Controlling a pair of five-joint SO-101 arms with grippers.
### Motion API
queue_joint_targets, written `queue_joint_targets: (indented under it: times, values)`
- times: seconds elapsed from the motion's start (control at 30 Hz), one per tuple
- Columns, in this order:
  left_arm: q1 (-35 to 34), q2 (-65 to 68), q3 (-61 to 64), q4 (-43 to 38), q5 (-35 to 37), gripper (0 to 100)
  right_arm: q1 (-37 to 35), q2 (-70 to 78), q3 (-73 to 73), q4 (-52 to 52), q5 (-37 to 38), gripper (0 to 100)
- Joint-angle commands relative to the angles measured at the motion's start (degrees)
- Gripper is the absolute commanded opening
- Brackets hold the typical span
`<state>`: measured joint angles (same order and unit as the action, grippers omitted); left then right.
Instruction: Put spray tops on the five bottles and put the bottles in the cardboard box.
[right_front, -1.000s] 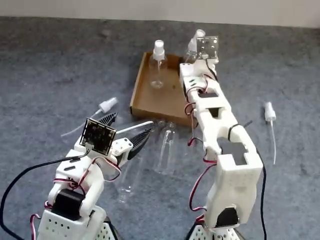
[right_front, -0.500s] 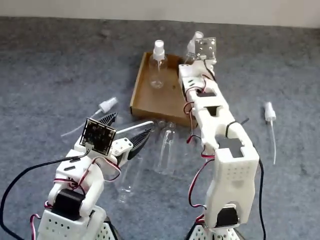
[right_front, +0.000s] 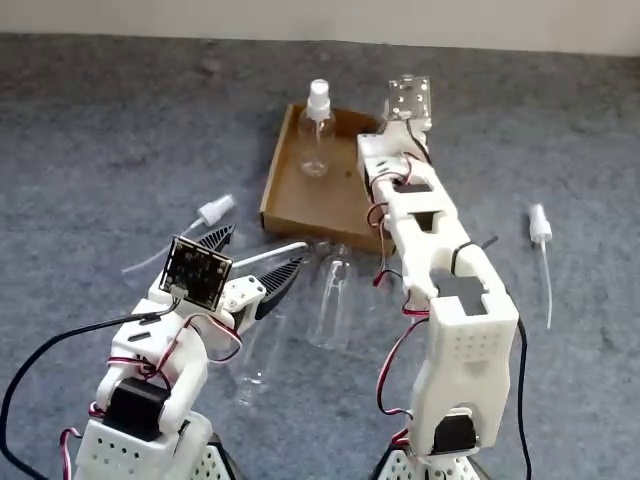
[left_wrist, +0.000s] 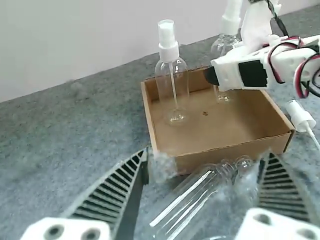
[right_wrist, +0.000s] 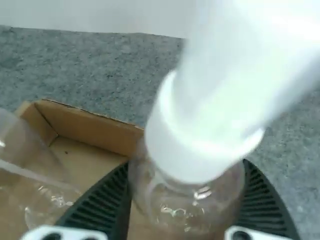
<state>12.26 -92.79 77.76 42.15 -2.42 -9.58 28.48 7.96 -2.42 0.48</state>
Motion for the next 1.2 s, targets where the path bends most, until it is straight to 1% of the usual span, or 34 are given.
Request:
queue_joint_targets:
  times: [0.0, 0.2, 0.33, 0.5, 0.7, 0.83, 0.97, 1.03, 1.17]
  values:
    - [-0.31, 0.40, -0.13, 0.18, -0.26, 28, -1.01, -1.45, -3.30, 0.31, -0.44, 25.5]
    - [-0.31, 0.40, -0.13, 0.18, -0.26, 28, -1.19, -1.63, -3.30, 0.40, -0.44, 30.6]
    - [-0.31, 0.40, -0.13, 0.18, -0.26, 28, -1.19, -1.80, -4.00, 0.48, -0.44, 31.6]
    - [-0.40, 0.40, -0.13, 0.18, -0.26, 28, -1.10, -1.71, -11.30, 8.92, -0.62, 31.6]
    - [-0.40, 0.40, -0.13, 0.18, -0.26, 28, -1.01, -1.71, -19.03, 15.16, -0.62, 31.6]
    - [-0.48, 0.40, -0.13, 0.09, -0.35, 28, -0.57, -1.71, -26.77, 23.16, -0.62, 31.6]
    - [-0.66, 0.40, -0.22, 0.00, -0.35, 28, 0.04, -1.80, -37.93, 34.51, -0.79, 31.5]
    - [-0.66, 0.40, -0.22, 0.00, -0.35, 28, 0.13, -1.80, -44.18, 41.45, -0.79, 31.5]
    - [-0.75, 0.31, -0.22, 0.00, -0.35, 28, 0.04, -1.71, -57.36, 59.12, -0.79, 31.4]
